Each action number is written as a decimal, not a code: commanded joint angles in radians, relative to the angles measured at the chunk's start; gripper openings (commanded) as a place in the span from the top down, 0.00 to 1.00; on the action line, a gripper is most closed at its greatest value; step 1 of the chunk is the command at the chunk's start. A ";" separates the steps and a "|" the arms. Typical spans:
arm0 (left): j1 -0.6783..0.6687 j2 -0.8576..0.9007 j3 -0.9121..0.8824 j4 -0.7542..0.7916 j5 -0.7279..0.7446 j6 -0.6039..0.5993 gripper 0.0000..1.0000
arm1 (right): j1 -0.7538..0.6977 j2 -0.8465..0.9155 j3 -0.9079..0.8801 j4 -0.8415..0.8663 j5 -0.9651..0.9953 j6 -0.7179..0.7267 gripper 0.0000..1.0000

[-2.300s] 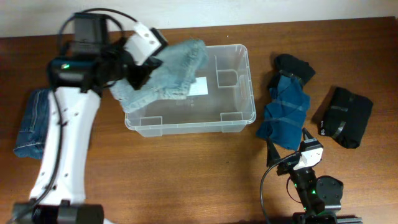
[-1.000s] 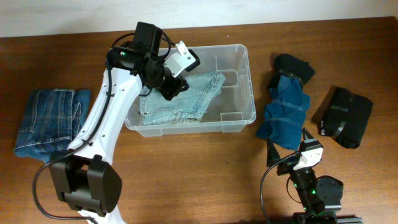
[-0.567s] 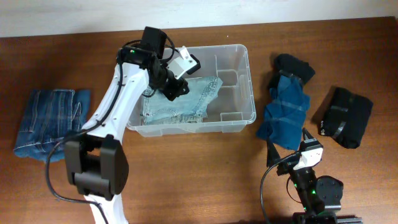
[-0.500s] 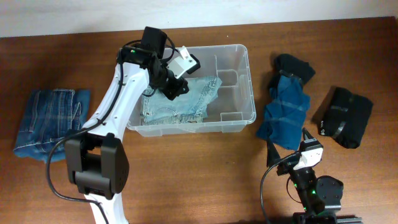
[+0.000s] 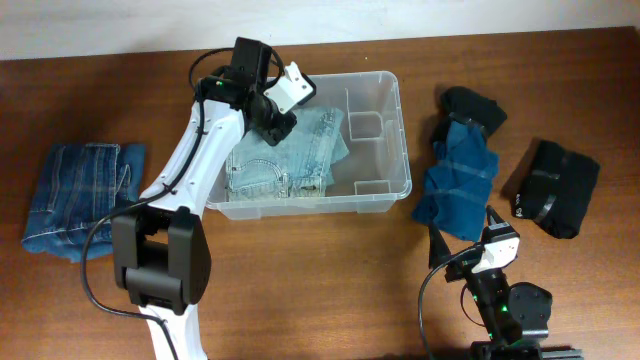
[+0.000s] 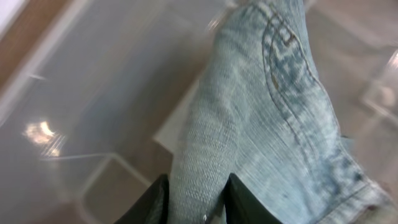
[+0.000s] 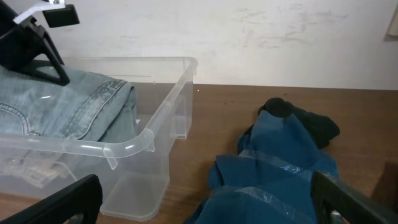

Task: Pack container
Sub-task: 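Carry the light-blue jeans into the bin and release them, then return the left gripper and grasp the darker blue jeans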

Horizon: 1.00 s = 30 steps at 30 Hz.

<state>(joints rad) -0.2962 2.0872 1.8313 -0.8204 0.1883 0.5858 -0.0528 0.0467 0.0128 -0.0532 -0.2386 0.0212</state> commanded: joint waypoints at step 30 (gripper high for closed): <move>0.348 -0.280 0.158 -0.286 -0.179 -0.473 0.31 | -0.006 -0.006 -0.007 -0.002 -0.016 -0.006 0.02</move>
<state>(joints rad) -0.0628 1.8679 1.9690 -1.0863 -0.0933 0.1776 -0.0528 0.0467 0.0128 -0.0532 -0.2386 0.0208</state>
